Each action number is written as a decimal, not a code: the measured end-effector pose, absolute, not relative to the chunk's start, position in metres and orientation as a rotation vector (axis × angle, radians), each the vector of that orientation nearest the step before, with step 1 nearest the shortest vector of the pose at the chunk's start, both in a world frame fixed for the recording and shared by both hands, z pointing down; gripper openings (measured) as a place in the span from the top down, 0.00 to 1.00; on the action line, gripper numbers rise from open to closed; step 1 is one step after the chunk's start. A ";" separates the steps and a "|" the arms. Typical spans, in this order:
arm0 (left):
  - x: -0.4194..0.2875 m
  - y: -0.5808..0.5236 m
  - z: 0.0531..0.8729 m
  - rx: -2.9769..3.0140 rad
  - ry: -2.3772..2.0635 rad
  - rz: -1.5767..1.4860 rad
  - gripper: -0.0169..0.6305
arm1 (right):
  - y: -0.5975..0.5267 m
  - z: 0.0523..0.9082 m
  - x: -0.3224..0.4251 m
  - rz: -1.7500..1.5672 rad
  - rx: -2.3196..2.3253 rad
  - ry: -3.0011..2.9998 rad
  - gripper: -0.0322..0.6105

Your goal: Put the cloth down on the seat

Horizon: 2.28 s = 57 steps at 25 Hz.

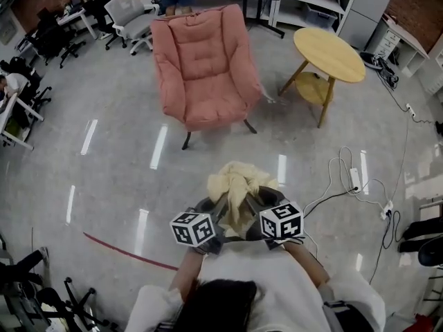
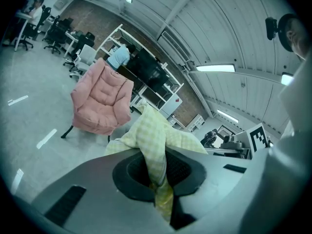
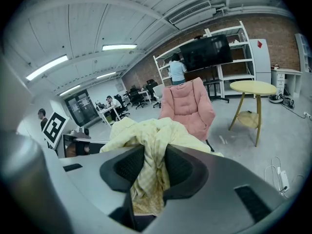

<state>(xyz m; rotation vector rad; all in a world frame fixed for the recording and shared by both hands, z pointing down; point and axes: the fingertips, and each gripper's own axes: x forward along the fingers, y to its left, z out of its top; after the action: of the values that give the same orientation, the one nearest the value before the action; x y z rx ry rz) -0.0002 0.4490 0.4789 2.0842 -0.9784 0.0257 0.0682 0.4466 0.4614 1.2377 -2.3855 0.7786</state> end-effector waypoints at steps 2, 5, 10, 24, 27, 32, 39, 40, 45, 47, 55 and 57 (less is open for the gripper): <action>0.002 0.447 0.479 2.084 -0.972 0.019 0.90 | 0.445 0.461 0.071 0.775 1.248 -2.383 0.72; 0.003 0.443 0.480 2.079 -0.978 0.015 0.90 | 0.440 0.463 0.071 0.773 1.245 -2.384 0.72; -0.002 0.430 0.487 2.045 -1.009 0.010 0.90 | 0.426 0.468 0.067 0.770 1.213 -2.388 0.72; 0.017 0.323 0.493 1.987 -1.085 0.009 0.90 | 0.313 0.474 0.086 0.739 1.112 -2.420 0.72; 0.023 0.295 0.492 1.973 -1.111 0.011 0.90 | 0.284 0.474 0.092 0.731 1.088 -2.428 0.72; 0.033 0.253 0.491 1.942 -1.147 -0.004 0.90 | 0.240 0.472 0.102 0.716 1.041 -2.442 0.72; 0.056 0.203 0.490 1.928 -1.169 -0.019 0.90 | 0.189 0.470 0.124 0.687 0.995 -2.454 0.72; 0.060 0.197 0.490 1.929 -1.172 -0.023 0.90 | 0.183 0.469 0.127 0.683 0.994 -2.455 0.72; 0.074 0.170 0.489 1.926 -1.189 -0.037 0.90 | 0.155 0.469 0.141 0.662 0.976 -2.460 0.72; 0.077 0.166 0.491 1.921 -1.198 -0.034 0.90 | 0.150 0.471 0.144 0.665 0.957 -2.458 0.72; 0.077 0.150 0.492 1.900 -1.225 -0.039 0.90 | 0.133 0.472 0.143 0.661 0.913 -2.466 0.72; 0.077 0.148 0.493 1.900 -1.227 -0.037 0.90 | 0.131 0.473 0.144 0.664 0.915 -2.470 0.72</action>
<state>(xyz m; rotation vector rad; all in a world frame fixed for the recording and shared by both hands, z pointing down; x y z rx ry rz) 0.0774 0.1481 0.4925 1.9003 -1.2272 -0.0369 0.1439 0.1312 0.4728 0.9152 -2.4698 0.6645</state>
